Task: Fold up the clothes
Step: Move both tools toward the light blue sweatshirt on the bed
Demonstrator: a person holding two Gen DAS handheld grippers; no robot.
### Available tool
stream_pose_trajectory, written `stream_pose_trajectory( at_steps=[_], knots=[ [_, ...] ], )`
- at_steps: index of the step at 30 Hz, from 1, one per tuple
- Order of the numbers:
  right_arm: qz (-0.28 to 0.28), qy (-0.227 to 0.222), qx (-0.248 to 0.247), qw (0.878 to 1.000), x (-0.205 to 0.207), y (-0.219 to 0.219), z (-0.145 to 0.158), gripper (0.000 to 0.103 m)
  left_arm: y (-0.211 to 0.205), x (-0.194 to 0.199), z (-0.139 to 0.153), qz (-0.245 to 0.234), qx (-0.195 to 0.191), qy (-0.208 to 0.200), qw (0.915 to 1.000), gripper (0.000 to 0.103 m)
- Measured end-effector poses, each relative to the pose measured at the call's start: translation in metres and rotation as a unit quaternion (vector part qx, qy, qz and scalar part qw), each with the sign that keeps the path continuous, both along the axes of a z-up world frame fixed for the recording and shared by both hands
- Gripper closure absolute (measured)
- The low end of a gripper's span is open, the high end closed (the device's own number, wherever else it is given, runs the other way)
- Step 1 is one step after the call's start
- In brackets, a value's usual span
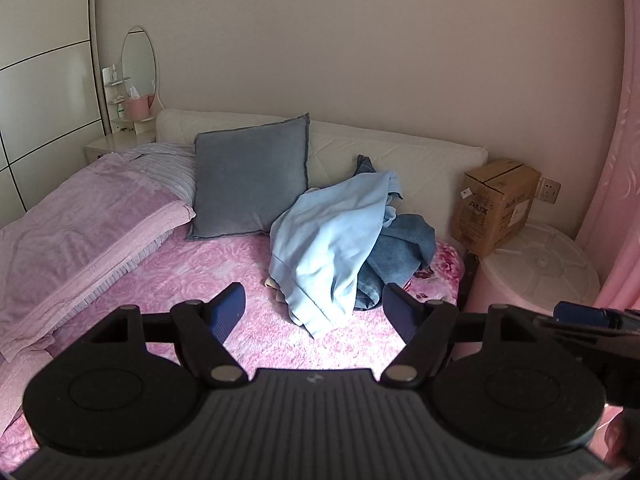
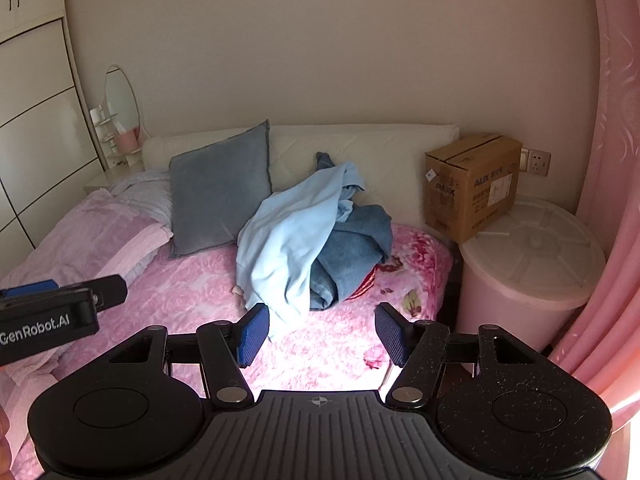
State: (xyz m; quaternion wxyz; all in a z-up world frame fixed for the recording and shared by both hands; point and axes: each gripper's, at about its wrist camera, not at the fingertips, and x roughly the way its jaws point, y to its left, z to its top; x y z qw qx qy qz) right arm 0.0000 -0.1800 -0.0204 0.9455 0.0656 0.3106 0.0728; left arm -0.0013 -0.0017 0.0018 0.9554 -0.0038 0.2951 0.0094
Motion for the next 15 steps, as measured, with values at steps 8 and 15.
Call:
stream_pose_trajectory(
  at_steps=[8,15],
  knots=[
    [0.007,0.005,0.007,1.000,0.005,0.002,0.002,0.041,0.008,0.000,-0.012,0.001,0.000,-0.007,1.0000,0.030],
    [0.013,0.004,0.003,1.000,0.019,0.000,0.012,0.041,0.021,0.000,-0.012,0.006,-0.011,-0.004,0.9999,0.030]
  ],
)
